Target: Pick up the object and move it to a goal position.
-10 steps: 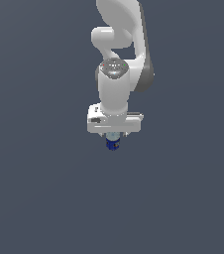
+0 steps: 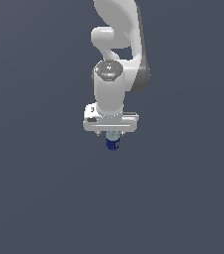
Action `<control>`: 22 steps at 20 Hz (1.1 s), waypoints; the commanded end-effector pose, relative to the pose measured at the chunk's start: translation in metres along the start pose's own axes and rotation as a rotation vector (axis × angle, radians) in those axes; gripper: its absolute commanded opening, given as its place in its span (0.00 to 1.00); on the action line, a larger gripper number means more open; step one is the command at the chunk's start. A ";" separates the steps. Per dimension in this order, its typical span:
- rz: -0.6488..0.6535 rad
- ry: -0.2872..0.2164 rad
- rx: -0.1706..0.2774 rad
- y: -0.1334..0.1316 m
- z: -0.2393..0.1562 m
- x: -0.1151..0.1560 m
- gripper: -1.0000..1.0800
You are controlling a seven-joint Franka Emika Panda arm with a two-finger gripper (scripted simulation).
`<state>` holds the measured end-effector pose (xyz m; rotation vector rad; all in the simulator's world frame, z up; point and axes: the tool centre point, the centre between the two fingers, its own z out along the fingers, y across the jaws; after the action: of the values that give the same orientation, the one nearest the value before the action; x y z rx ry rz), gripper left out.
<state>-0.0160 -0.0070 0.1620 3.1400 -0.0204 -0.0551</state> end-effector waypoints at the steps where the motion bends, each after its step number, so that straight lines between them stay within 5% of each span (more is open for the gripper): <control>1: 0.003 -0.008 -0.002 0.003 0.001 -0.003 0.96; 12: -0.035 -0.001 -0.001 0.001 0.005 -0.006 0.96; 22: -0.205 0.020 -0.002 -0.006 0.025 -0.024 0.96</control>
<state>-0.0368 -0.0020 0.1409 3.1312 0.2523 -0.0305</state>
